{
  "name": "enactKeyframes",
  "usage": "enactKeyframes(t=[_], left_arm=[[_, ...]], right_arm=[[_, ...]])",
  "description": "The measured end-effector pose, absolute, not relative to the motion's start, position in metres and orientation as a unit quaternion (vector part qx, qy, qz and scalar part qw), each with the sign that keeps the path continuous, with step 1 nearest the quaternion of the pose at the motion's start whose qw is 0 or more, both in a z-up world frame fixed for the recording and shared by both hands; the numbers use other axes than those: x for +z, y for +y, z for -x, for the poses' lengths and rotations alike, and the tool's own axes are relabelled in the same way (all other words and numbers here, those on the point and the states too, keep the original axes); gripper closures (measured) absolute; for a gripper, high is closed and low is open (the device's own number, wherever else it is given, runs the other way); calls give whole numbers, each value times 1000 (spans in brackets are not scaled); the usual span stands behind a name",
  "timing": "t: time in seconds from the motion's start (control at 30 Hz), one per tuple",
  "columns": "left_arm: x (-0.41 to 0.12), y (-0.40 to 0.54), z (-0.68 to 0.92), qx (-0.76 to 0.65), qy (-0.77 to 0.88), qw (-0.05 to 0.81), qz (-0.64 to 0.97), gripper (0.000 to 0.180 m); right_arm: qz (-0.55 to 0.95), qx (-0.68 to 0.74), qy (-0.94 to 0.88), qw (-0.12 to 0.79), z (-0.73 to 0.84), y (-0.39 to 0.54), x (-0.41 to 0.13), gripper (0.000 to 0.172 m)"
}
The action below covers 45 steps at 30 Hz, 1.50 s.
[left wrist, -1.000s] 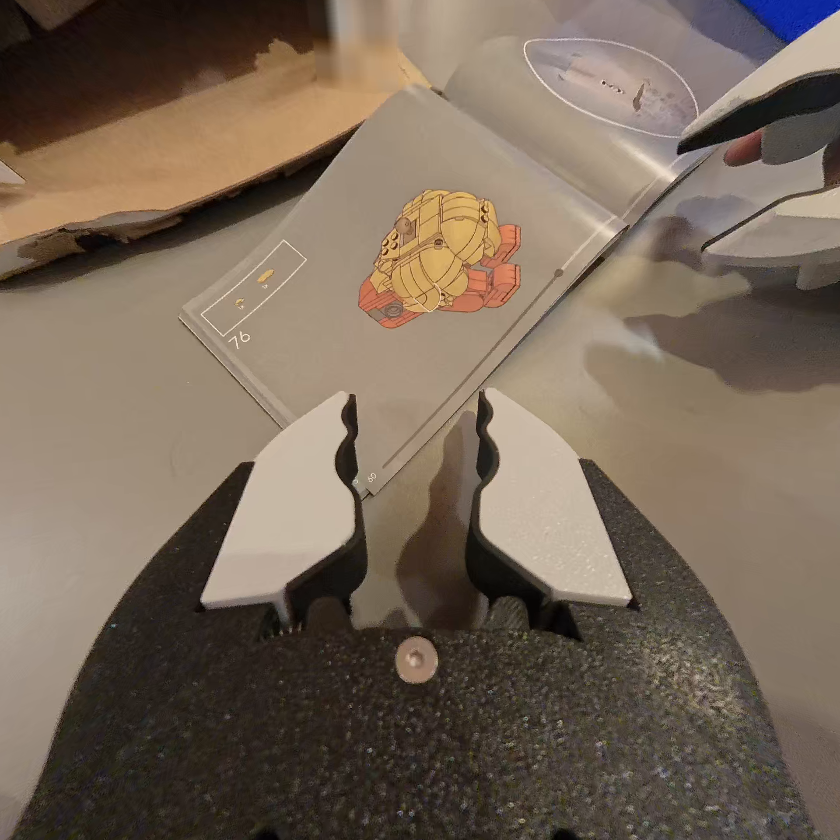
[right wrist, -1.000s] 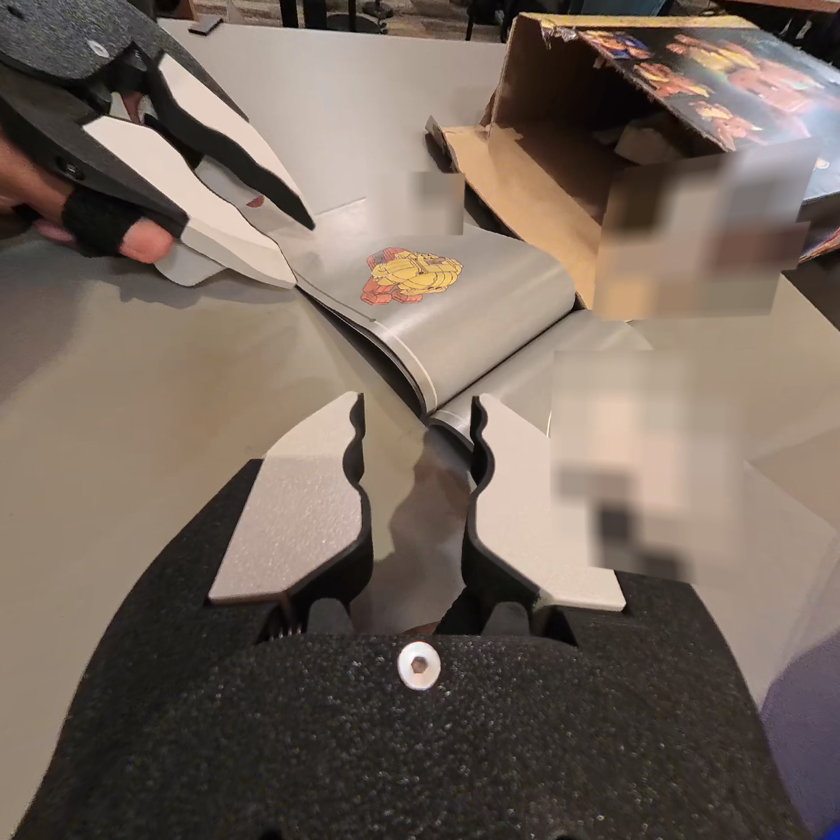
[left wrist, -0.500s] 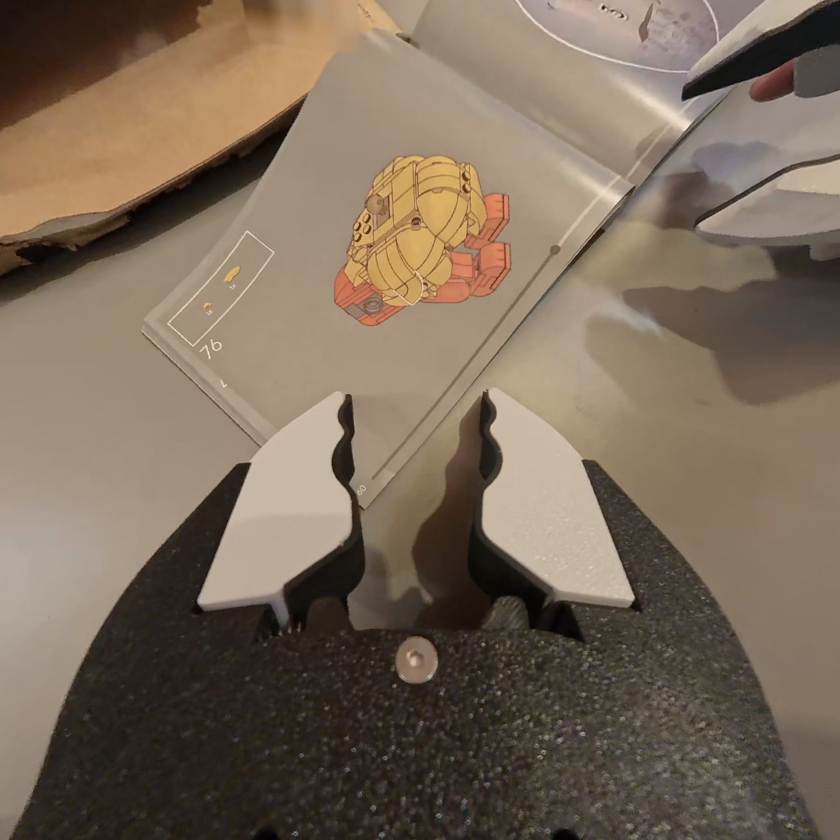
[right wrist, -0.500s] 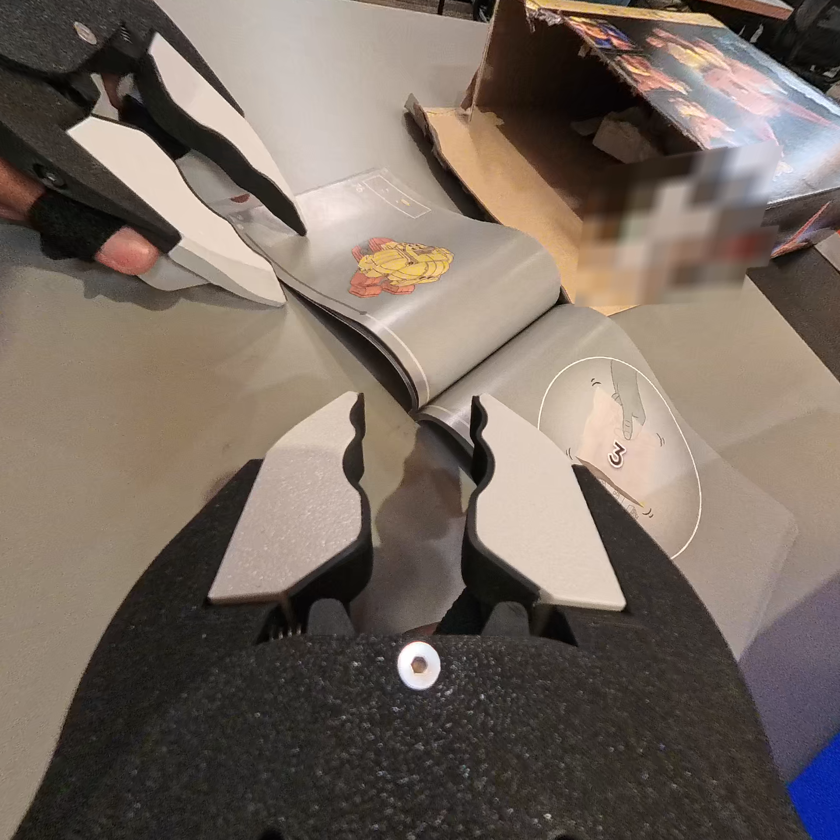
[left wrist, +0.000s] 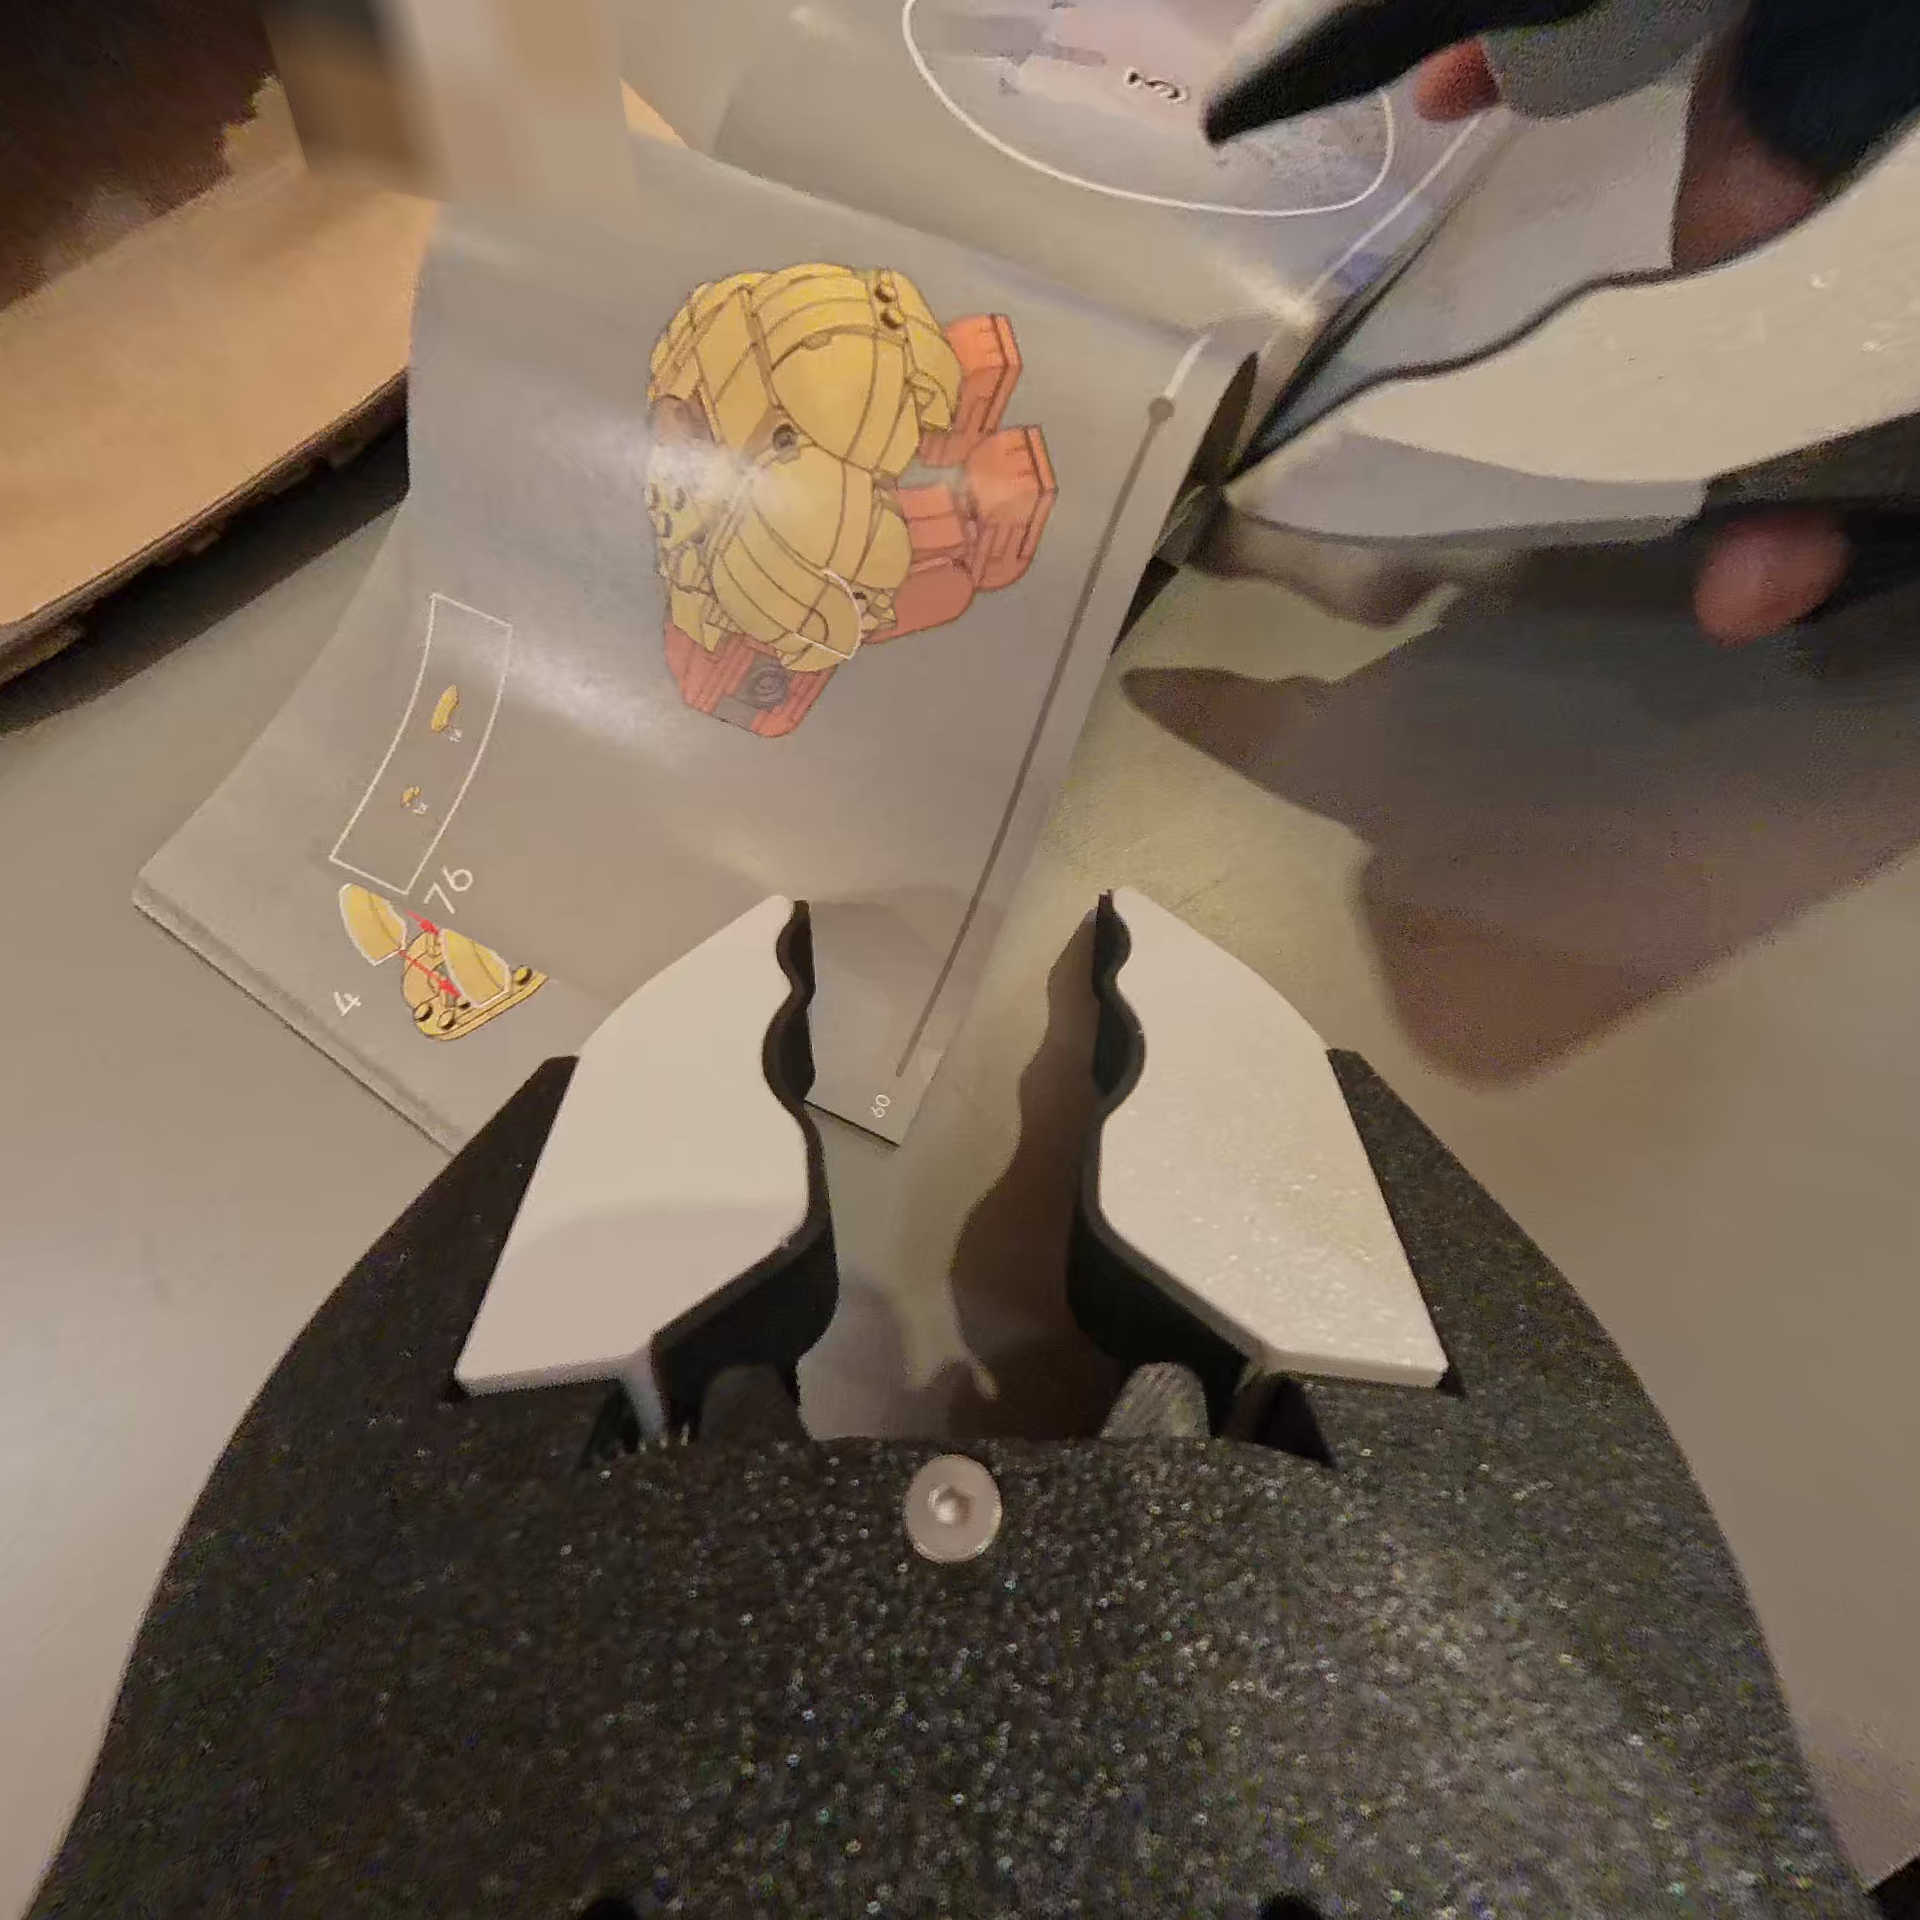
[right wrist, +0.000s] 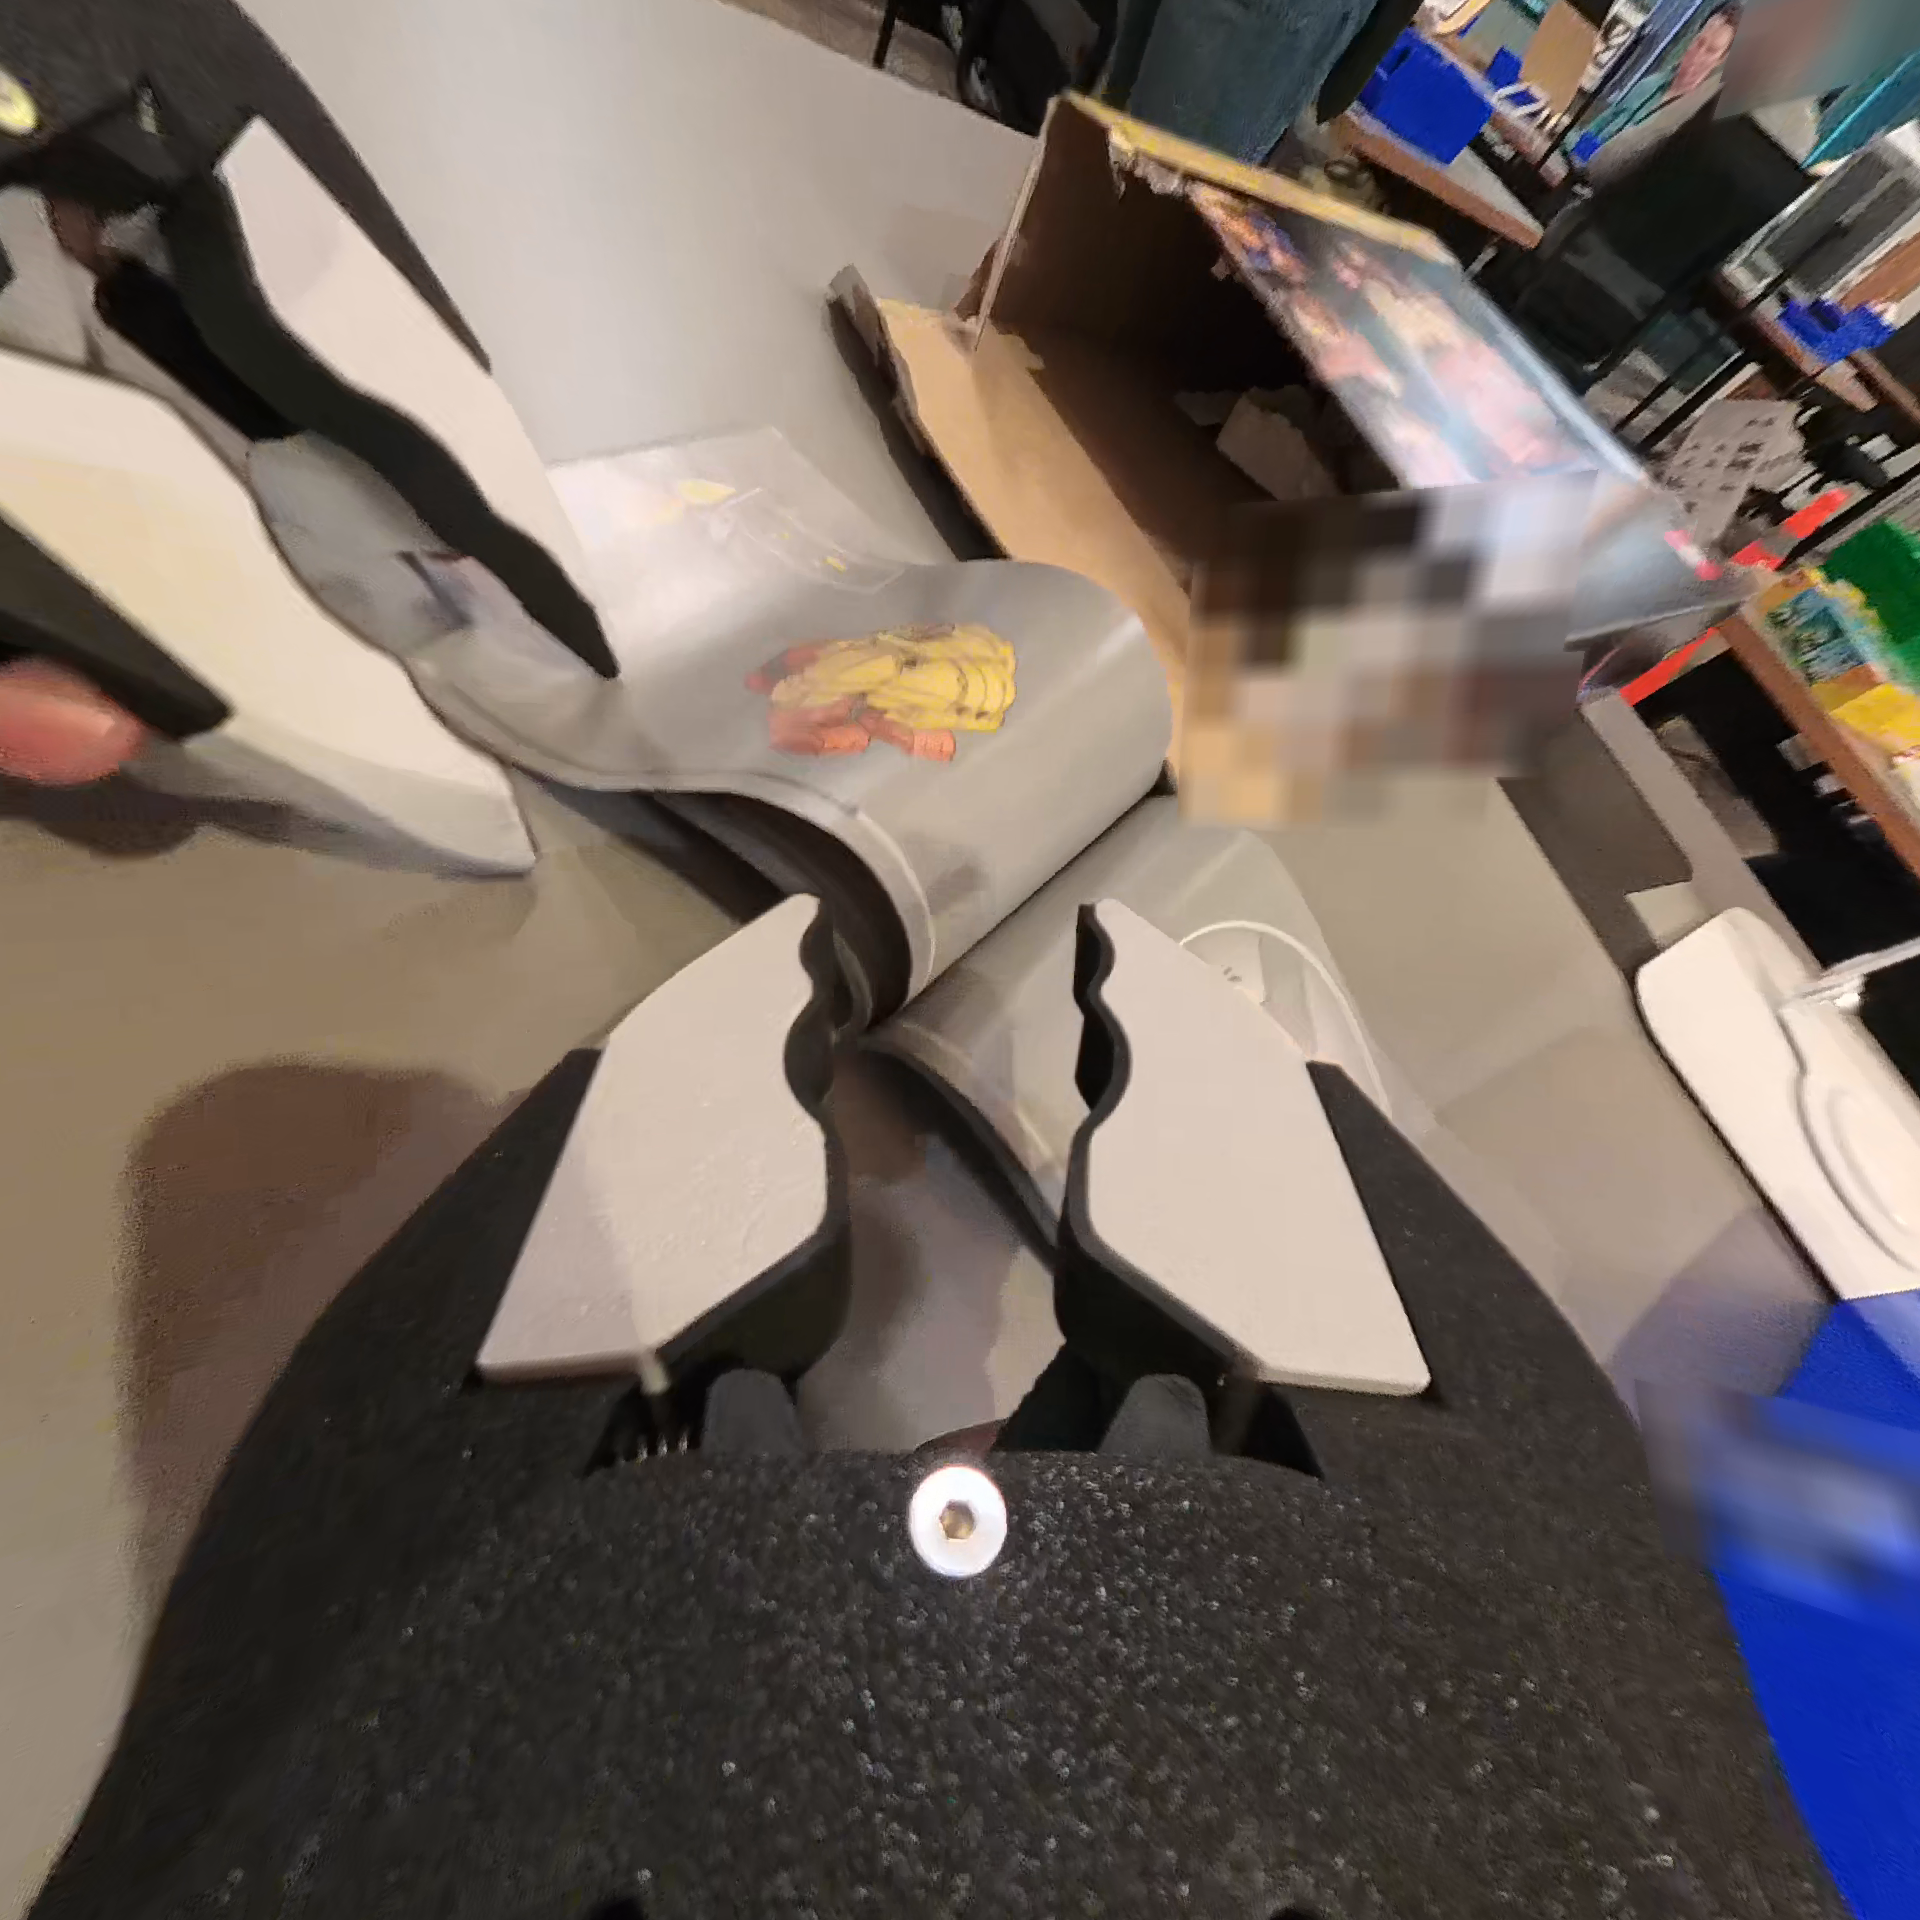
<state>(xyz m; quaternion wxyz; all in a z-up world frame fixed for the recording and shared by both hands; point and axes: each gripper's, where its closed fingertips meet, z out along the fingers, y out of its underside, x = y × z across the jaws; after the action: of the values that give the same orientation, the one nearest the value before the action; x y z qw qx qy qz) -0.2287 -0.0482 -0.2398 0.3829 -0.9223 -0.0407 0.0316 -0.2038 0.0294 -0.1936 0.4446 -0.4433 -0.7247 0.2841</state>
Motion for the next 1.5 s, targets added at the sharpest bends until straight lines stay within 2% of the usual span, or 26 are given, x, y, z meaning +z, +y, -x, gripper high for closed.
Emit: enactKeyframes(t=[0.13,0.33,0.6,0.93,1.07,1.17,1.33,1.5], left_arm=[[-238,-47,224,29,-30,389,920,128],[-220,-52,232,8,-66,450,891,127],[-218,-65,248,5,-93,458,884,128],[-221,-56,248,6,-69,448,891,128],[-224,-45,239,4,-39,434,900,129],[-211,-34,234,1,-25,454,890,130],[-175,-11,228,-10,3,494,869,132],[-157,20,227,-50,15,502,863,135]], right_arm=[[441,267,-714,474,216,35,-180,126],[476,281,-660,509,209,60,-160,126],[626,308,-549,461,174,118,-178,129],[680,287,-501,453,132,149,-186,139],[635,287,-567,439,142,124,-189,137],[560,272,-654,430,151,85,-195,139],[429,228,-747,454,166,32,-196,145],[370,216,-759,491,181,7,-181,158]])
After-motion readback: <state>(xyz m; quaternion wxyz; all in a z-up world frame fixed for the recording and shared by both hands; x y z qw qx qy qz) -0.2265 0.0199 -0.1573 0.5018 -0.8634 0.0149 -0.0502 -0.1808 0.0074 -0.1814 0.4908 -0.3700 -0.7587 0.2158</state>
